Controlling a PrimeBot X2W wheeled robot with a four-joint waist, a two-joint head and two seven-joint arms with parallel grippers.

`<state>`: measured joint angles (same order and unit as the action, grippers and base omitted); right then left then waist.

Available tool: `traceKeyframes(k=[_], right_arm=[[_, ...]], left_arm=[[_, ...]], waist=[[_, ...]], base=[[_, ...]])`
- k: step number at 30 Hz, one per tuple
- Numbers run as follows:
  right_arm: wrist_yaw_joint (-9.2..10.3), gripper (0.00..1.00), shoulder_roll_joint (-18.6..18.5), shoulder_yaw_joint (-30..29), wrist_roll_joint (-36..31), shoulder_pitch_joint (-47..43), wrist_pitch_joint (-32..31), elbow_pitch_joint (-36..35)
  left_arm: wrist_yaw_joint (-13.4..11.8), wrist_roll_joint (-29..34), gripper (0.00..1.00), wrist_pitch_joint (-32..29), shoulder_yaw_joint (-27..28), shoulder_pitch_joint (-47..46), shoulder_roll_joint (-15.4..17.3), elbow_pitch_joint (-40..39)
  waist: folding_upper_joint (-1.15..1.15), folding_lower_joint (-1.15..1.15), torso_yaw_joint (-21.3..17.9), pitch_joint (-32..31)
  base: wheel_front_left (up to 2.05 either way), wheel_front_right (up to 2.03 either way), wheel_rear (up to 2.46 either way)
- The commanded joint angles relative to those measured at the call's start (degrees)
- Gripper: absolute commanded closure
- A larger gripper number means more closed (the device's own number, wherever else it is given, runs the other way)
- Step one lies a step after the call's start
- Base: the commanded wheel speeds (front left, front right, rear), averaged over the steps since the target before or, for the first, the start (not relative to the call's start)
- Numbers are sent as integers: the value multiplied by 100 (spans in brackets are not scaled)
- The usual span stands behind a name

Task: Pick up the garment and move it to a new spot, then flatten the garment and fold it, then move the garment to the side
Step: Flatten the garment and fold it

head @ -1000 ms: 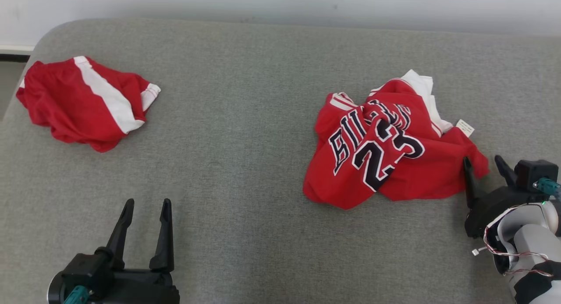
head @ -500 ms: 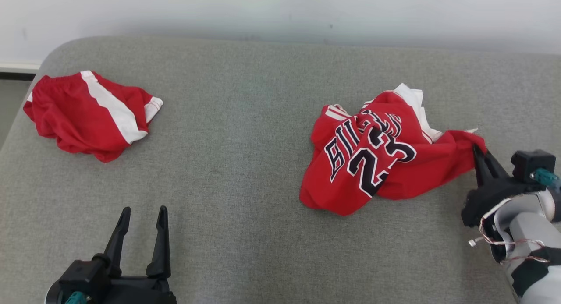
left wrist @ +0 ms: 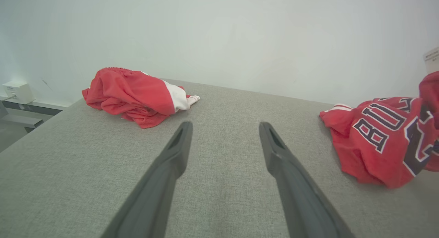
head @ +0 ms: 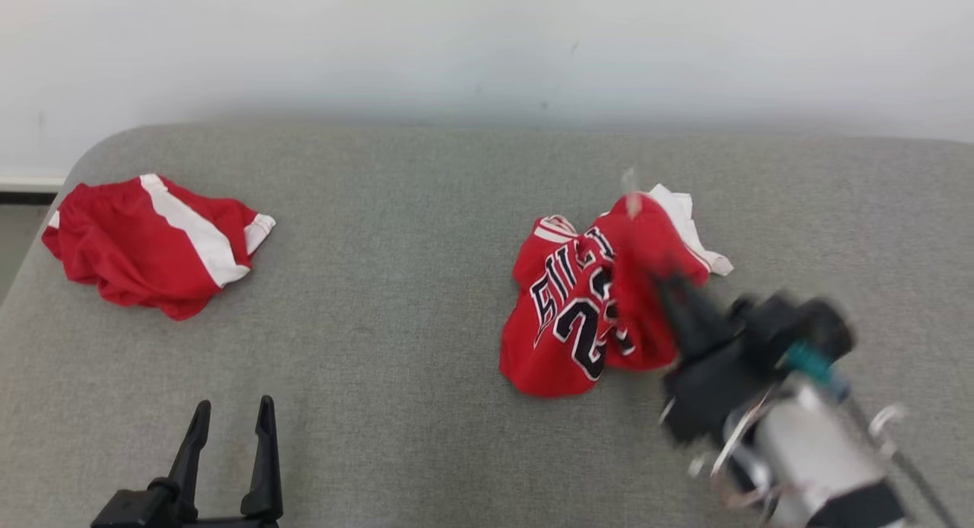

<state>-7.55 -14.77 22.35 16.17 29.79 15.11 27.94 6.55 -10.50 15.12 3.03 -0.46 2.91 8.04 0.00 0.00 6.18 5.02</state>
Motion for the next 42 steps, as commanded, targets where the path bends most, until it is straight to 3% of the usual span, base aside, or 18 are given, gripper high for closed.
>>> traceKeyframes(k=[1,6,10,14,20,21,22,33,42], right_arm=[[12,100,18,238,-62,-283,5,-231],[12,100,-75,990,-84,-1123,6,-931],[12,100,-191,1207,-32,-1857,5,-1300],[12,100,-332,1056,6,-2507,5,-1464],[12,100,-248,291,75,-3423,6,-1471],[12,71,-197,194,88,-3473,6,-1499],[12,0,-165,92,88,-3525,6,-1534],[12,0,201,-1177,-100,-3562,5,-2004],[12,0,579,-1753,-314,-3673,6,-2233]], left_arm=[[-29,16,0,5,7,78,-2,-44],[-34,36,0,5,-22,188,-2,-55],[-26,60,0,5,-37,232,-1,-46],[-18,74,0,5,-68,278,-2,-44],[-34,22,0,5,-141,326,-1,-20],[-35,19,0,5,-143,333,-1,-18],[-35,15,0,5,-159,331,-1,-15],[-43,111,0,5,-94,308,-1,-63],[-53,162,0,5,3,348,-2,-111]], waist=[[0,0,-85,-100],[0,0,-202,-191],[0,0,-317,-285],[0,0,-458,-356],[0,0,-644,-438],[0,0,-671,-440],[0,0,-684,-439],[0,0,-727,-464],[0,0,-686,-463]], base=[[0,0,0],[0,0,0],[0,0,0],[0,0,0],[0,0,0],[0,0,0],[0,0,0],[0,0,0],[0,0,0]])
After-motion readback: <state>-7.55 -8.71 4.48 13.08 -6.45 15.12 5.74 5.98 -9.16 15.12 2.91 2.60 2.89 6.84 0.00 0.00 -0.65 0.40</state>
